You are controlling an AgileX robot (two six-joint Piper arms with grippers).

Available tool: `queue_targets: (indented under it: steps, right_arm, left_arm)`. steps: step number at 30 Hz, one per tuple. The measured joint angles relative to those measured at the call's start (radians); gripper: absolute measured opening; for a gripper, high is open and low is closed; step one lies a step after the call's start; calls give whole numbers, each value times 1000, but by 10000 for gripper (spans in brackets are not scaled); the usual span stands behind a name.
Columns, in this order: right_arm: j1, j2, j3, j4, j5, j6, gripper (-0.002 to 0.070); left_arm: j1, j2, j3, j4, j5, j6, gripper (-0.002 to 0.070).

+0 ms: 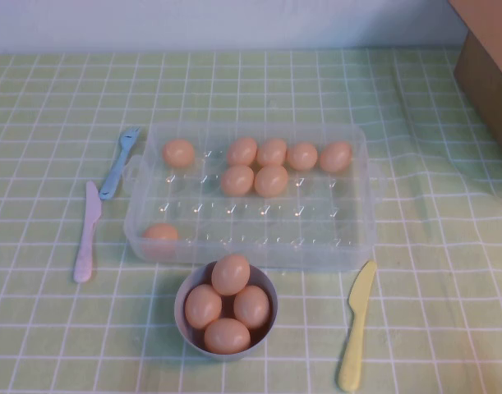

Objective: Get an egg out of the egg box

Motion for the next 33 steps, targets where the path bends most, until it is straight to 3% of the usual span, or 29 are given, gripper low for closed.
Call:
queue_targets:
  steps: [22,26,33]
  right_arm:
    - [0,0,0,0,0,0,-17]
    - [0,0,0,0,0,0,-17]
    - [0,0,0,0,0,0,-17]
  left_arm:
    - [0,0,0,-37,-23,0,-4]
    - [0,0,0,-159,-91,-16,-4]
    - [0,0,0,-528,-245,-91,-4]
